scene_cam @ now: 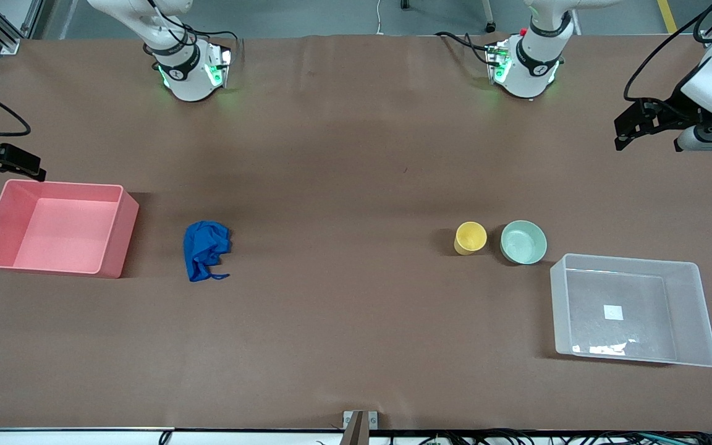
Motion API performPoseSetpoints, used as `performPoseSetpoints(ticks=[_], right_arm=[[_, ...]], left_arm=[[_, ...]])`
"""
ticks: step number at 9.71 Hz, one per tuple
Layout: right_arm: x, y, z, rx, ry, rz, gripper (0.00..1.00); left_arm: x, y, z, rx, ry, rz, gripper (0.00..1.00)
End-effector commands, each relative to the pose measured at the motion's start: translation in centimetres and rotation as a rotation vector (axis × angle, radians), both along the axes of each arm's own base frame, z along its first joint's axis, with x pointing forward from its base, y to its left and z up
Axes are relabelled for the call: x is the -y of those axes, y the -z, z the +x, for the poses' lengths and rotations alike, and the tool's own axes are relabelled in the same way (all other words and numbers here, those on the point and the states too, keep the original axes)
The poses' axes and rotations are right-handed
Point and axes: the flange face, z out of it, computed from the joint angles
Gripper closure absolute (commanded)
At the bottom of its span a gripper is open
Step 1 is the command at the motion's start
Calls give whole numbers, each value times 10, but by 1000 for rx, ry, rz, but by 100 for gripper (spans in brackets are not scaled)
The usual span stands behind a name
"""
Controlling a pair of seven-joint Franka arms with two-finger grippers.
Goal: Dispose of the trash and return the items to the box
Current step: 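Grasp the blue cloth with the right gripper while the left gripper grasps the bowl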
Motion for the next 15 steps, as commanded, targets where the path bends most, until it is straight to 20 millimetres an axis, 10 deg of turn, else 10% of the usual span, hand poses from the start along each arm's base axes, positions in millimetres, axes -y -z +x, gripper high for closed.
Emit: performPoseSetpoints(ticks=[1,5,12,15], right_arm=[[-4,-5,-16,0,26,4,0],[-5,-5,-16,5,28,5,0],[4,-10,-16,6,37,17,0],[15,44,7,-61,89,145,0]], left_arm=[[-2,9,8,-14,-9,15,0],[-16,19,19,-29,-30,13,0],[-4,159,43,-35,-123,-1,0],[-3,232,33,-18,-142,-16,0]])
